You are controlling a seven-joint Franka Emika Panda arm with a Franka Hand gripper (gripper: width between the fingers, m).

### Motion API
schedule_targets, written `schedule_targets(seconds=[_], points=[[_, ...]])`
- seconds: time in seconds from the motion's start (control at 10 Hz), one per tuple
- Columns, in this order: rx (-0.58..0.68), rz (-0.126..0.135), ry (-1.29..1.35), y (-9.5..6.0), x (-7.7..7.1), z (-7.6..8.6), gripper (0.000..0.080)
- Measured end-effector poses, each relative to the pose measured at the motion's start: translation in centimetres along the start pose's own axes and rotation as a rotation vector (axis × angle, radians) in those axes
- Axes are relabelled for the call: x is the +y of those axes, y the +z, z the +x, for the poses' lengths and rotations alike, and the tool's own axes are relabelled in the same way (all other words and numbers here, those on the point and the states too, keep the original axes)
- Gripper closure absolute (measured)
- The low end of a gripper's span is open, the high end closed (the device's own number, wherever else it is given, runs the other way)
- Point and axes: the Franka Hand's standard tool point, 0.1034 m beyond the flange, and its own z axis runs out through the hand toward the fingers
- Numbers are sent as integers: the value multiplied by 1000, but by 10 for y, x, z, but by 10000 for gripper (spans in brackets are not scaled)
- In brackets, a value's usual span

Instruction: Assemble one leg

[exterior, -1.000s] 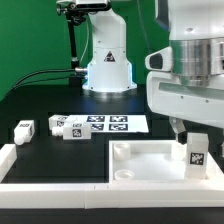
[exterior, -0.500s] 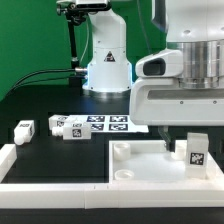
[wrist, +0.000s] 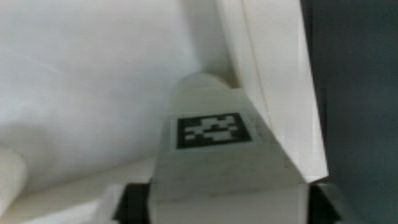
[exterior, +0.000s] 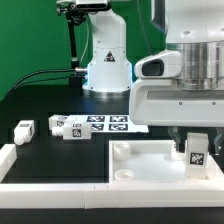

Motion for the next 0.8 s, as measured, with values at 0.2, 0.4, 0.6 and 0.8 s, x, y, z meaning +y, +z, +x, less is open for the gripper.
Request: schedule_targets(seconds=[0.2, 0.4, 0.6, 0.8], points=[[4, -7, 290, 0, 2, 0, 515], [-3, 3, 611, 1, 5, 0, 515], [-53, 45, 1007, 1, 5, -3, 515], [-72, 64, 1246, 1, 4, -4, 515]])
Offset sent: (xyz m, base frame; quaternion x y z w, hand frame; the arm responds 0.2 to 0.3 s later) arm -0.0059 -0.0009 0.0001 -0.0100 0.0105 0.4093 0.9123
